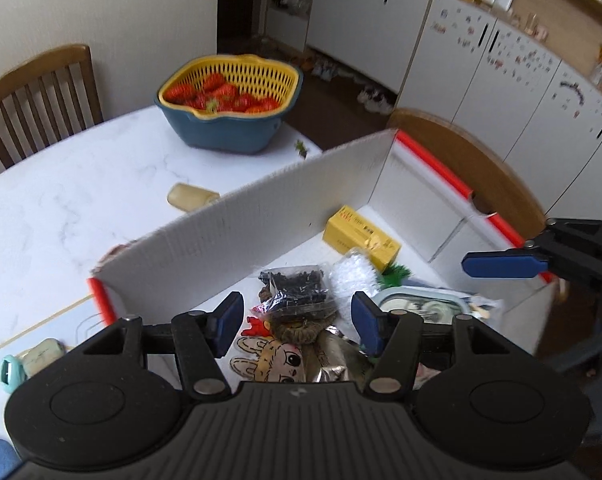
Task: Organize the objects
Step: 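Open both grippers to drop the bead bag and tape dispenser in the box, then withdraw both grippers from the shoebox back to the remaining items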
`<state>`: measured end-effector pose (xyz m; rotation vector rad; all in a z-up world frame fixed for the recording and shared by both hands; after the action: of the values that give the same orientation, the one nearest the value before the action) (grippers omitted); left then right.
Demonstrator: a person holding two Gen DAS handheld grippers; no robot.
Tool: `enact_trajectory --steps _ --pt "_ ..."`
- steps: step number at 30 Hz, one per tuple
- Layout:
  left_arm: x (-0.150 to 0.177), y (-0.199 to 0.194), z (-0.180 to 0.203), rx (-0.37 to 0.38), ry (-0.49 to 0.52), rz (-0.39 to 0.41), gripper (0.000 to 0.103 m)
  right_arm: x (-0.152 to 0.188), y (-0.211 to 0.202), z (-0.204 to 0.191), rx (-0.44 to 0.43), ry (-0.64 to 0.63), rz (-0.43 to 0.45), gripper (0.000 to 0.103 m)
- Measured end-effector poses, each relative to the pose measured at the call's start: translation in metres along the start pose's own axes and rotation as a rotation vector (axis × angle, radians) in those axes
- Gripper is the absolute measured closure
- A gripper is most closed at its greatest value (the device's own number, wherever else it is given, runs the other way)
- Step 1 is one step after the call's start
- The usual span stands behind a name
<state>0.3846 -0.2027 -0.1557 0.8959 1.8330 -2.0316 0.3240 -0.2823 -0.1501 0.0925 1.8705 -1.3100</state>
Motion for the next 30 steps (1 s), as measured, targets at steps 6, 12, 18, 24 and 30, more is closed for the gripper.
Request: enact_trajectory --steps 6,12,18,24,30 --pt "0.004 -0.037 -0.013 0.004 0.007 0.062 0.044 -0.01 -0.014 -0.009 0.025 0.051 0.045 0.035" --pt "0.011 -0.069 -0.031 0.012 0.008 0.102 0.044 -0.02 -0.024 -0.026 0.03 0.104 0.09 0.034" --pt "0.023 -0.097 -0.057 0.022 -0.013 0.115 0.043 -0.029 -0.035 -0.049 0.017 0.142 0.138 0.027" --pt "0.037 -0.119 -0.087 0.023 -0.033 0.133 0.038 -0.037 -0.038 -0.074 0.001 0.193 0.174 0.021" --pt "0.052 -0.133 -0.119 0.012 -0.055 0.145 0.029 -0.042 -0.034 -0.103 -0.006 0.212 0.193 0.015"
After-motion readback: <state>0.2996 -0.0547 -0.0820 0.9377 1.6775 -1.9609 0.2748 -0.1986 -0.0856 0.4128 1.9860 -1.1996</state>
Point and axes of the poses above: each gripper's, at about its wrist camera, not at the fingertips, and y roughly the way its jaws point, z to its right, x to its underside, the point moved 10 cm from there along y, roughly the way its jaws point, and after that the axes turned 8 degrees about -x, right-handed, at the moved point
